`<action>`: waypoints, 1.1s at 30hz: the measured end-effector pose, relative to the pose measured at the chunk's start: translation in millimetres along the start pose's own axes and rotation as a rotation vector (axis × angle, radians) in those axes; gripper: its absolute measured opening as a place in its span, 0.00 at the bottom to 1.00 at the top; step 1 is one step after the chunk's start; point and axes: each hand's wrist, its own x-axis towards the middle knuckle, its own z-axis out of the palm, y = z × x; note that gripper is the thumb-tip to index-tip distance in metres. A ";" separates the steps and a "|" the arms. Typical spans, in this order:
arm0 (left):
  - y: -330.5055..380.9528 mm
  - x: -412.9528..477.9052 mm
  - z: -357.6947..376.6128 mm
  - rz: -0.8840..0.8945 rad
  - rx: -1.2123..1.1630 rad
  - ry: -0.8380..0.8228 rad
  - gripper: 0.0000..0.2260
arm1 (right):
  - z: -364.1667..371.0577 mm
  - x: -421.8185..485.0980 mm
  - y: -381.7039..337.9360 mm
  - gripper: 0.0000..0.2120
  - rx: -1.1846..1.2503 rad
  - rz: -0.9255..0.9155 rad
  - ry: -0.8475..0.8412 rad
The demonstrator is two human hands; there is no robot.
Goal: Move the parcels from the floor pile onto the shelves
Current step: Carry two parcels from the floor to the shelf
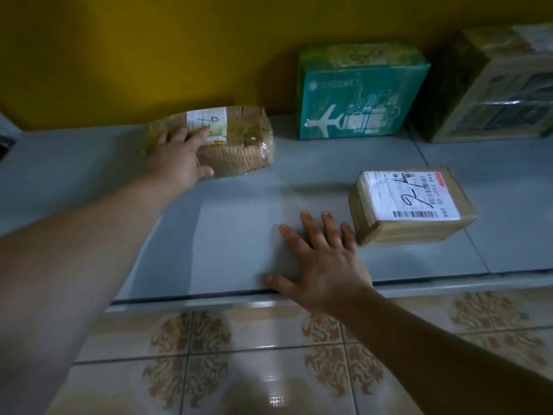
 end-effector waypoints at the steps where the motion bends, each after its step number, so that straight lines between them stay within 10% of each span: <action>1: 0.1 4.4 2.2 -0.002 -0.013 0.010 0.35 | -0.2 -0.2 0.0 0.44 0.003 0.005 -0.002; 33: 2.2 48.5 -3.8 0.019 -0.004 -0.014 0.35 | -0.9 -0.3 -2.1 0.46 0.031 0.018 0.007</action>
